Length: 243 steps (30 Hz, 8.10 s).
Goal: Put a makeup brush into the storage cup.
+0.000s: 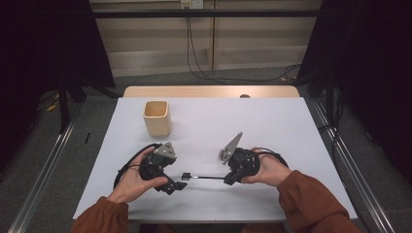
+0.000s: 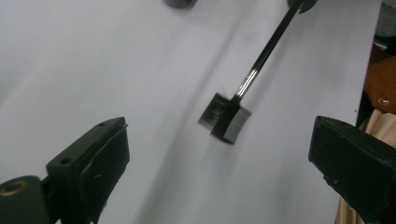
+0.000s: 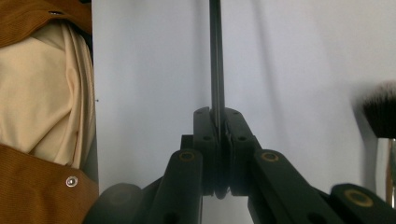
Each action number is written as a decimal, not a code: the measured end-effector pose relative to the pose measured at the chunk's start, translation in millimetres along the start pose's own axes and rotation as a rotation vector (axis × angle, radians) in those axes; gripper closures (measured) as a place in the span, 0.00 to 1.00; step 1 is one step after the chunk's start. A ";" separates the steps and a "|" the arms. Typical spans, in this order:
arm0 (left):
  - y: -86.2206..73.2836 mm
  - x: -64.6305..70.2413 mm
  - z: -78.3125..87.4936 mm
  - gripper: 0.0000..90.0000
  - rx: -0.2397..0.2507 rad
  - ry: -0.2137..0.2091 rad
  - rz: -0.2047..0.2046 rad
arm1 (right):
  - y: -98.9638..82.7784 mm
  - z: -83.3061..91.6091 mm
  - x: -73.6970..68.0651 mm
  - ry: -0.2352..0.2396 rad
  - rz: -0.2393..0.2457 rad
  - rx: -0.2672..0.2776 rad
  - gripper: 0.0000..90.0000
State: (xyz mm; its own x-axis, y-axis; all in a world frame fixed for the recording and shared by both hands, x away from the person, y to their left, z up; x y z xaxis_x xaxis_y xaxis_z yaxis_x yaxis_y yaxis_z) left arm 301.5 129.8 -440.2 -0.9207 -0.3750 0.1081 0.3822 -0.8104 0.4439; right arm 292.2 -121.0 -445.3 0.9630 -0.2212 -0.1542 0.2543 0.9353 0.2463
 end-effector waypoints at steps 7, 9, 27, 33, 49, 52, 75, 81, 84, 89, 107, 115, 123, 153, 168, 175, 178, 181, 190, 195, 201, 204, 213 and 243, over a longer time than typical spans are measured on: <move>-11.7 -5.1 2.2 0.05 0.070 0.042 0.071 | -8.9 3.8 1.0 -0.021 -0.033 0.028 0.95; -14.4 -5.0 2.2 0.05 0.078 0.048 0.081 | -13.5 4.3 1.5 -0.023 -0.055 0.032 0.95; -32.2 -8.3 8.7 0.05 0.186 0.096 0.171 | -35.0 1.2 4.3 -0.082 -0.213 0.218 0.96; -38.0 -8.3 12.4 0.04 0.222 0.121 0.193 | -38.8 0.1 3.6 -0.074 -0.262 0.312 0.96; -43.2 -9.8 10.5 0.04 0.218 0.154 0.180 | -41.2 -11.1 -0.4 -0.144 -0.265 0.465 0.96; -44.1 -9.9 10.2 0.04 0.221 0.151 0.183 | -40.9 -10.7 0.3 -0.161 -0.281 0.505 0.96; -37.7 -0.9 14.5 0.04 0.312 0.165 0.182 | -44.1 6.9 -1.7 -0.191 -0.310 0.774 0.96; -27.8 6.2 15.8 0.04 0.371 0.140 0.158 | -40.6 6.8 -5.3 -0.154 -0.291 0.801 0.96; -22.9 8.0 13.9 0.03 0.396 0.114 0.159 | -38.8 7.2 -8.0 -0.145 -0.274 0.808 0.96; -16.3 9.3 11.7 0.03 0.449 0.109 0.141 | -37.7 6.7 -9.1 -0.141 -0.265 0.805 0.96; 16.5 13.7 4.1 0.03 0.567 0.070 0.092 | -35.5 7.3 -9.9 -0.145 -0.251 0.797 0.96; 40.0 20.2 -0.1 0.03 0.576 0.046 0.074 | -36.4 9.2 -9.2 -0.145 -0.252 0.801 0.96; 56.3 23.8 -3.1 0.05 0.589 0.043 0.055 | -37.6 10.1 -8.1 -0.144 -0.255 0.807 0.96; 66.2 26.4 -3.6 0.54 0.676 -0.001 0.058 | -32.4 4.4 -11.7 -0.128 -0.233 0.790 0.96; 65.2 25.8 1.3 0.80 0.728 -0.094 0.053 | -30.8 0.7 -13.4 -0.129 -0.216 0.768 0.96; 66.2 28.0 2.5 0.86 0.736 -0.126 0.057 | -29.0 -2.4 -14.5 -0.126 -0.202 0.752 0.95; 66.6 28.5 2.9 0.87 0.739 -0.135 0.061 | -28.7 -2.7 -14.8 -0.128 -0.200 0.751 0.95; 66.3 30.1 3.9 0.88 0.740 -0.133 0.066 | -28.3 -2.9 -14.7 -0.128 -0.198 0.753 0.95; 70.3 38.0 6.4 0.92 0.747 -0.127 0.057 | -29.8 -1.7 -11.9 -0.148 -0.212 0.747 0.91; 72.3 42.4 5.3 0.95 0.749 -0.121 0.057 | -30.5 -1.1 -10.6 -0.161 -0.218 0.747 0.85; 71.3 42.0 3.1 0.95 0.728 -0.126 0.058 | -31.0 -1.5 -9.3 -0.142 -0.244 0.751 0.73; 71.4 41.9 2.2 0.95 0.717 -0.135 0.060 | -31.0 -1.4 -9.5 -0.142 -0.246 0.750 0.67; 69.3 37.5 4.7 0.95 0.704 -0.132 0.072 | -34.3 2.4 -7.5 -0.150 -0.270 0.764 0.48; 43.5 19.3 25.0 0.95 0.683 -0.082 0.138 | -56.4 11.7 -1.9 -0.317 -0.445 0.823 0.05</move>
State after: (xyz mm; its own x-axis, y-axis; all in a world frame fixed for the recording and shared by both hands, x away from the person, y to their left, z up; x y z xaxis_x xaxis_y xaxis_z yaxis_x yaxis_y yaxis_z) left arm 298.4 98.6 -396.6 -0.8804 -0.3976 0.2584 0.3858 -0.2838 0.8778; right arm 277.1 -176.5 -447.6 0.7135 -0.6821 -0.1601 0.4661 0.2915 0.8354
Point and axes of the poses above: each handheld gripper's, and its own axes: z roughly backward along the jaws, y roughly out of its top, x roughly to its right, the point moved 3 cm from there along -z, roughly forward along the jaws, and after that the axes turned 11 degrees about -x, right-handed, at the moved point
